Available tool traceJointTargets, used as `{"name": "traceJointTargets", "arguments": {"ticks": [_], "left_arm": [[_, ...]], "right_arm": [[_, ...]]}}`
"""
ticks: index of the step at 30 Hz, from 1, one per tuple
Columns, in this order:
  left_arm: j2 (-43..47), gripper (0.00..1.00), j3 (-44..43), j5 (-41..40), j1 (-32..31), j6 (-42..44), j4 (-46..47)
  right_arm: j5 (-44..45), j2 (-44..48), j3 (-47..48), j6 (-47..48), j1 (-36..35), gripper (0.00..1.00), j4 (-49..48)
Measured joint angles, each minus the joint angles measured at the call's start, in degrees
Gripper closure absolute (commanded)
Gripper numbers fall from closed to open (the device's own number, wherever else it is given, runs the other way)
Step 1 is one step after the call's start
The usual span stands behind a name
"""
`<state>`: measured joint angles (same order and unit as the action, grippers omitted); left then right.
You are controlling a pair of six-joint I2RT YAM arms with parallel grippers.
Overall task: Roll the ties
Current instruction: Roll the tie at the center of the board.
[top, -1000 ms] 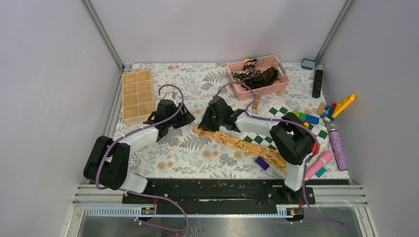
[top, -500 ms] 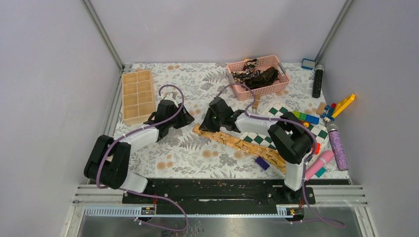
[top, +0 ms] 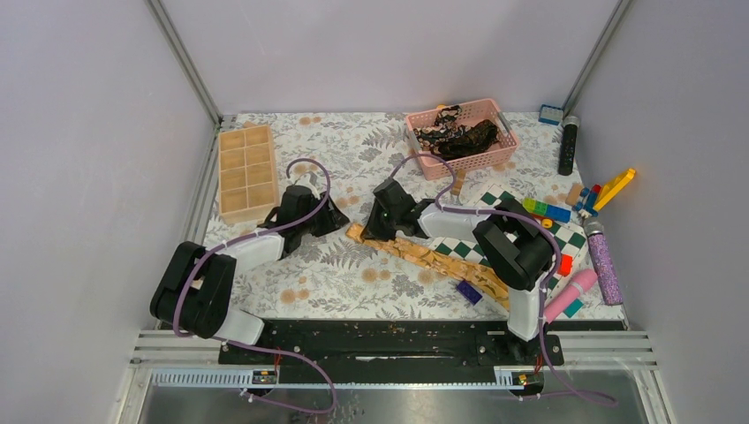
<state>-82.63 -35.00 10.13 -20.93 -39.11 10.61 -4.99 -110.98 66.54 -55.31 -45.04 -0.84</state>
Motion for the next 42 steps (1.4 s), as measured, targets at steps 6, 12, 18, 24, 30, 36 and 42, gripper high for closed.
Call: {"name": "traceJointTargets", "arguments": {"ticks": [6, 12, 18, 24, 30, 36, 42], "left_arm": [[0.0, 0.51, 1.6, 1.8, -0.2, 0.0, 2.2], [-0.7, 0.5, 1.8, 3.7, -1.2, 0.1, 4.9], [-3.1, 0.5, 1.8, 4.4, -2.2, 0.2, 6.4], [-4.9, 0.5, 1.8, 4.4, -2.5, 0.5, 6.7], [-5.8, 0.5, 1.8, 4.1, -2.6, 1.2, 6.7], [-7.5, 0.5, 1.8, 4.5, -2.6, 1.4, 7.9], [-7.7, 0.51, 2.3, 5.4, -2.6, 1.4, 10.1]], "right_arm": [[1.0, -0.3, 0.0, 0.2, 0.0, 0.78, 1.8], [1.1, -0.7, 0.0, 0.2, 0.1, 0.78, 2.2], [1.0, -0.7, 0.0, 0.2, 0.2, 0.78, 2.3], [1.0, -0.7, 0.0, 0.2, 0.4, 0.79, 2.3], [0.9, -0.7, 0.0, 0.2, 0.5, 0.79, 2.3], [0.9, -0.8, 0.0, 0.2, 0.6, 0.79, 2.3], [0.8, -1.0, 0.0, 0.1, 0.6, 0.79, 2.2]]}}
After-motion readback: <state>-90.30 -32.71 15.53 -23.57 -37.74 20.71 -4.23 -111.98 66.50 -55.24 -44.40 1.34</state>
